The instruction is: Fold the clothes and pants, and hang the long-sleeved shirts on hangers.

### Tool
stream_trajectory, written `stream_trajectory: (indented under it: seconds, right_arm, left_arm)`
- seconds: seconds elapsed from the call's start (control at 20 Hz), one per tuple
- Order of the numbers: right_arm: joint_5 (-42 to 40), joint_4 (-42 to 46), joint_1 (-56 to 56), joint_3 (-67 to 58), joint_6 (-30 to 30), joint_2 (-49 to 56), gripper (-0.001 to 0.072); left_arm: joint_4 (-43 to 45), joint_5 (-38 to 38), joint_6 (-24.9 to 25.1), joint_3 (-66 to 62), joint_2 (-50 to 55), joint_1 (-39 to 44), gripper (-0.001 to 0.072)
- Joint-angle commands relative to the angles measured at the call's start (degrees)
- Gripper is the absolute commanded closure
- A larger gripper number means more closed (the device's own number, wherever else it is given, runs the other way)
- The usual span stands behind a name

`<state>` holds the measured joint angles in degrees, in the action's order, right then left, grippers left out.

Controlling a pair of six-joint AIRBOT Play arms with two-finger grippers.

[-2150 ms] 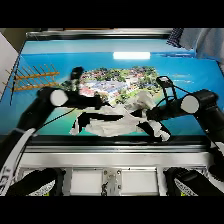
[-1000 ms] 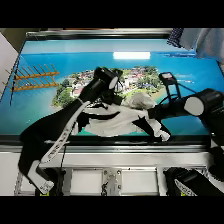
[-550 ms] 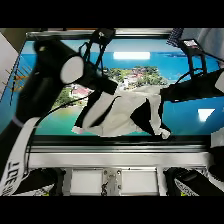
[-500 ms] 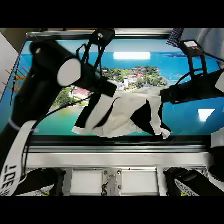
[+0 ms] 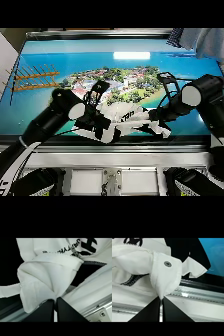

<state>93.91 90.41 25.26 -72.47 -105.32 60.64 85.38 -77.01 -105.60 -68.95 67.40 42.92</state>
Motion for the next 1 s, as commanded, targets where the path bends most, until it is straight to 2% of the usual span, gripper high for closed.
stream_trajectory:
  seconds: [0.0,0.15,0.2,0.25,0.3,0.6,0.95]
  right_arm:
    - [-2.0,-0.6,0.5,1.2,-0.8,0.6,0.0695]
    - [-2.0,-0.6,0.5,1.2,-0.8,0.6,0.0694]
    - [-2.0,-0.6,0.5,1.2,-0.8,0.6,0.0694]
    - [-2.0,-0.6,0.5,1.2,-0.8,0.6,0.0694]
    - [-2.0,-0.6,0.5,1.2,-0.8,0.6,0.0693]
    - [-2.0,-0.6,0.4,1.2,-0.8,0.6,0.0693]
    - [-2.0,-0.6,0.4,1.2,-0.8,0.6,0.0694]
  left_arm:
    - [-3.0,3.7,0.8,3.5,1.9,0.0,0.0693]
    - [-4.2,3.4,4.6,3.5,2.1,0.0,0.069]
    - [-6.3,3.2,6.1,3.5,2.1,-0.1,0.05]
    - [-8.3,3.2,7.3,3.5,2.1,-0.2,0.0176]
    - [-10.4,3.5,7.9,3.4,2.0,-0.2,0.0024]
    - [-12.0,3.3,9.8,-7.0,1.9,-3.1,0.0028]
    - [-5.3,2.3,10.3,-16.7,1.9,-22.1,0.0028]
